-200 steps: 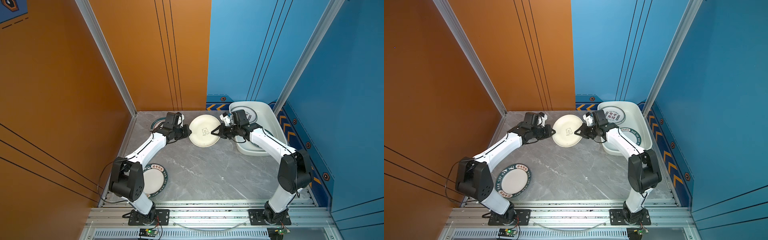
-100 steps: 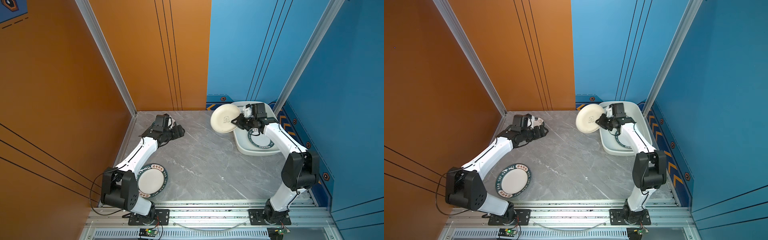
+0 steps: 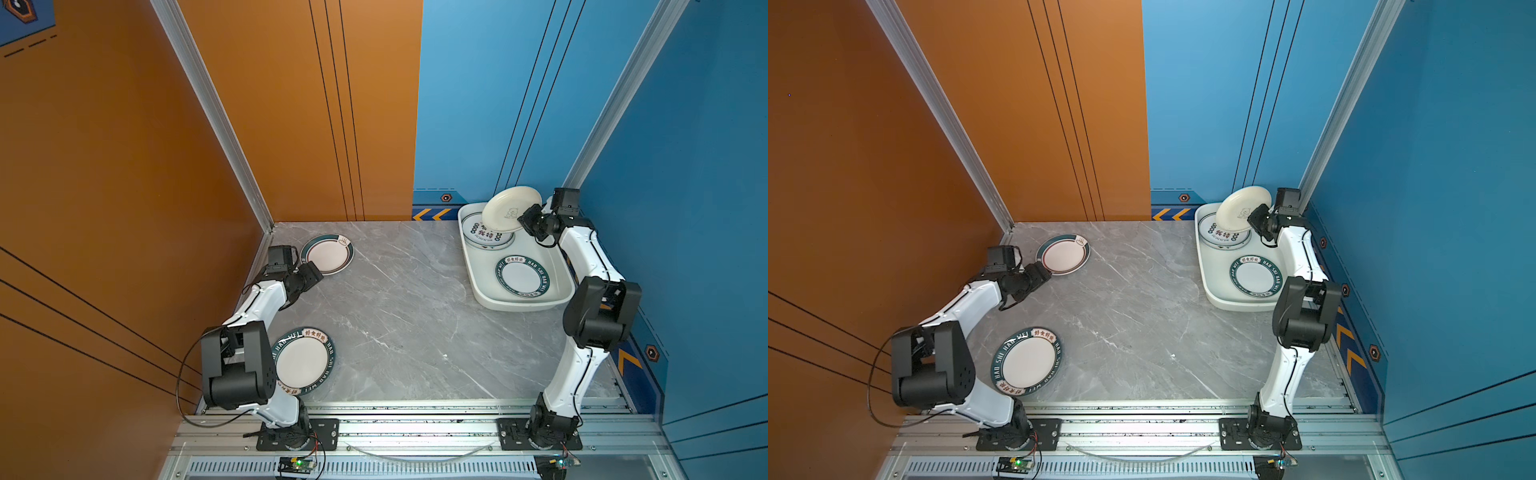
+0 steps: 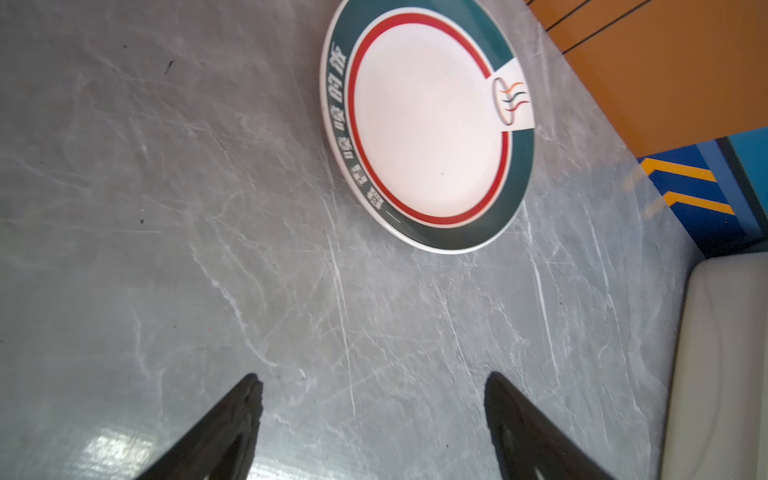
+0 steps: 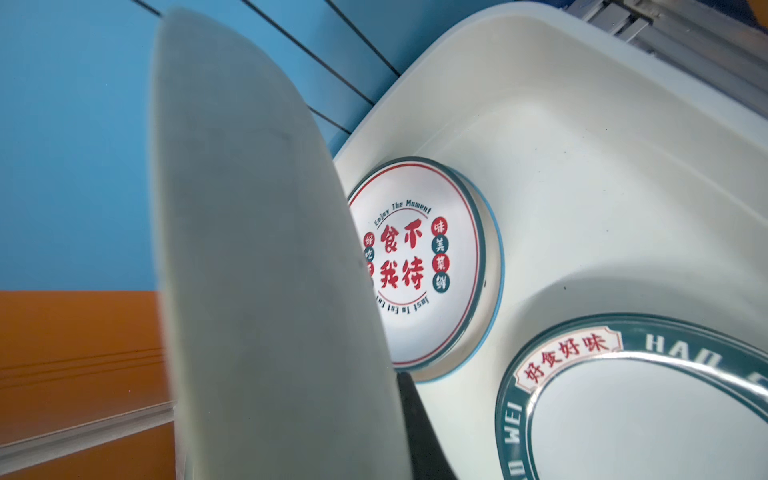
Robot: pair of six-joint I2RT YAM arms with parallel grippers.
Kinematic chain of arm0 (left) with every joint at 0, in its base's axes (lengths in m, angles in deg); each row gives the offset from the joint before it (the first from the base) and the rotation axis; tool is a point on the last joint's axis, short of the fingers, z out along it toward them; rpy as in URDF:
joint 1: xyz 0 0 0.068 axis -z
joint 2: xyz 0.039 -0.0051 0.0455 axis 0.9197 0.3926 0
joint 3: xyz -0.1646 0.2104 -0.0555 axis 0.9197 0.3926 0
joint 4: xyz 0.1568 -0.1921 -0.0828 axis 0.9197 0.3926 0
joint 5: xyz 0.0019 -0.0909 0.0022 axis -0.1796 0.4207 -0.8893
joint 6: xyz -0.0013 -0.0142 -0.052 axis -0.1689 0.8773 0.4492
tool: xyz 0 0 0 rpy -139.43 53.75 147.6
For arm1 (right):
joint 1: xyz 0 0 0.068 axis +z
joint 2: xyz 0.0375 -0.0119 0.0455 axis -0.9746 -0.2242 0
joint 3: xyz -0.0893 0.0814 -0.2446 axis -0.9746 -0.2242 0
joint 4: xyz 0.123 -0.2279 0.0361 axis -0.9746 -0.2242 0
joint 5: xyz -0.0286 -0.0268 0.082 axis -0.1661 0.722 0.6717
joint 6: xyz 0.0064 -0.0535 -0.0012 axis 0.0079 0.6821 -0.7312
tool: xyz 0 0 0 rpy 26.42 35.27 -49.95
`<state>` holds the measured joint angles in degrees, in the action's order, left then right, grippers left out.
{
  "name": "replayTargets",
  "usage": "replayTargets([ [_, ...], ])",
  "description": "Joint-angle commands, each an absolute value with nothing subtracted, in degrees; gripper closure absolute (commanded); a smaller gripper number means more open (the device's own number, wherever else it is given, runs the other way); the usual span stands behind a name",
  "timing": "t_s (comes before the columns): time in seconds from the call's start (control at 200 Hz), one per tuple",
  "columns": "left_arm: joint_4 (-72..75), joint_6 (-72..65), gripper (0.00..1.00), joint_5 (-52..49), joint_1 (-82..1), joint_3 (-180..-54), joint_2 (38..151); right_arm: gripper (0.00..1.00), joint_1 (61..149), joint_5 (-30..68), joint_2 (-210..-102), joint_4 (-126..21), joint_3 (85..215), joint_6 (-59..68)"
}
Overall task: Place the plates into the plastic bin on the countertop
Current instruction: 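Carry the bear plate into the bin with right gripper while left gripper withdraws, then lower the bear plate onto the stack in the bin and open right gripper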
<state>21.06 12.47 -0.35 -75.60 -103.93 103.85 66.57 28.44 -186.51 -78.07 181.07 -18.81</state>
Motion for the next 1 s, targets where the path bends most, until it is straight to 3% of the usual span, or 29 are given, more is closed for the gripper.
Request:
replayTargets([
  [0.0, 19.05, 12.85, 0.15, 0.96, -75.98, -105.39, 107.25, 1.00, 66.61, 28.97, -191.15, -79.38, 185.23, -22.20],
  [0.37, 17.13, 13.02, 0.16, 2.59, -78.12, -108.52, 114.26, 1.00, 68.08, 29.04, -200.21, -81.32, 191.06, -24.10],
  [0.641, 13.71, 13.64, 0.17, 3.69, -79.10, -110.07, 118.45, 0.72, 69.05, 28.54, -201.23, -83.28, 190.62, -23.31],
  [0.996, 13.09, 13.75, 0.17, 4.50, -79.15, -110.51, 120.01, 0.54, 69.16, 27.31, -200.97, -86.84, 190.39, -20.62],
])
